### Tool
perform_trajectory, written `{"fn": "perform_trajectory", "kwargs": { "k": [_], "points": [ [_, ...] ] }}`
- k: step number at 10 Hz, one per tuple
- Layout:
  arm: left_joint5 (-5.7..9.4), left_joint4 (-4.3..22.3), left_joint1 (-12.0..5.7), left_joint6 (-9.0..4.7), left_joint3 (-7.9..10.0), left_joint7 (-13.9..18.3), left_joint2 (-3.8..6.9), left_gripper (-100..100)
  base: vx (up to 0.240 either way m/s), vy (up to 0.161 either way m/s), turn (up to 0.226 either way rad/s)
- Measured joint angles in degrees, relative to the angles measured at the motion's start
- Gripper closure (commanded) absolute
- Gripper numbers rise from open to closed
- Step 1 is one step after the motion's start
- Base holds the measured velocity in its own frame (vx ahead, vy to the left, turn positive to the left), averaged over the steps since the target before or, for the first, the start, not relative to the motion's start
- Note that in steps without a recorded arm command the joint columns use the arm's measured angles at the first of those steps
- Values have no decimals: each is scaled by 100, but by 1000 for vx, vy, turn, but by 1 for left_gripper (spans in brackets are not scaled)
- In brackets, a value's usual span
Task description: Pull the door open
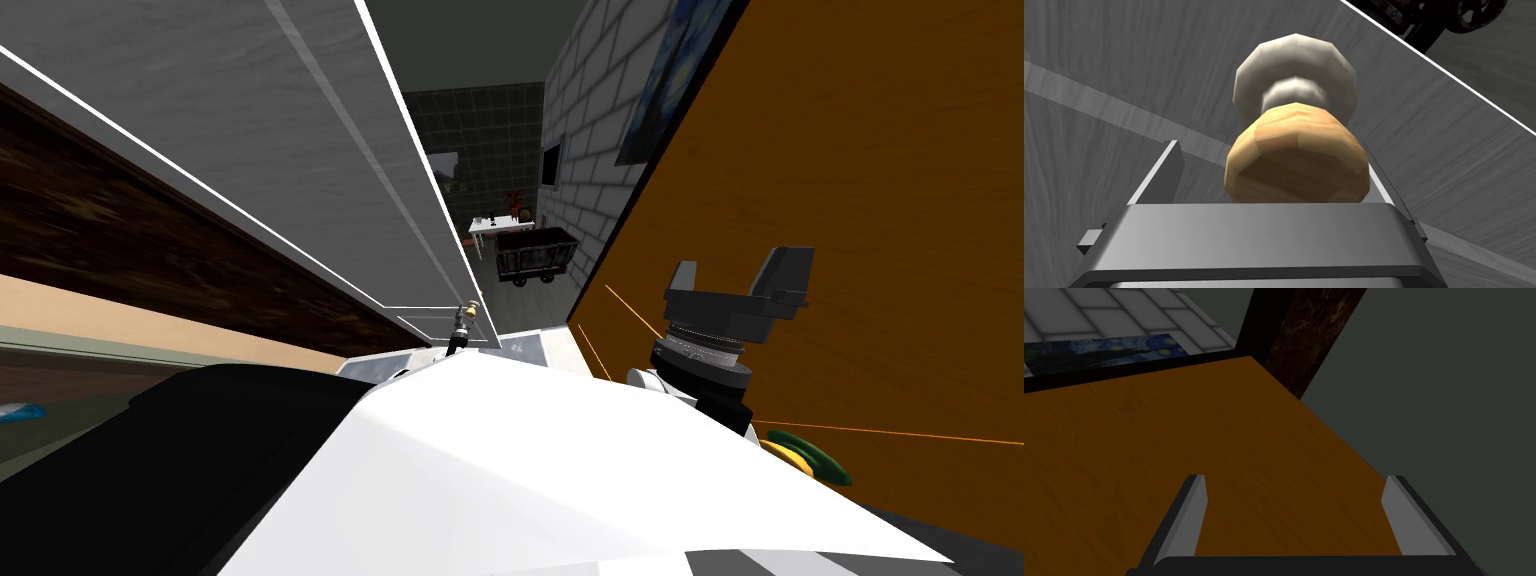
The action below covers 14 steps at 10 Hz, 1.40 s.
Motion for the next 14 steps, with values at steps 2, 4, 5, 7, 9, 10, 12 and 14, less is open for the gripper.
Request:
{"fn": "perform_trajectory", "kwargs": {
  "k": [2, 4, 5, 7, 9, 10, 12, 14],
  "points": [
    [90, -108, 11, 65, -39, 217, -45, -100, -59, -1, -21],
    [166, -139, -1, 99, -70, 473, -71, -100, -64, 16, -27],
    [232, -162, -12, 120, -98, 639, -91, -100, -60, 9, -14],
    [317, -191, -33, 156, -131, 914, -124, -100, -46, 12, -15],
    [398, -234, -39, 192, -162, 1165, -153, -100, -58, 6, -31],
    [468, -195, -85, 198, -197, 1343, -173, -100, -52, 11, -14],
    [560, -257, -86, 237, -231, 1632, -210, -100, -48, 18, -15],
    [645, -296, -95, 276, -264, 1881, -245, -100, -61, 13, -31]
  ]
}}
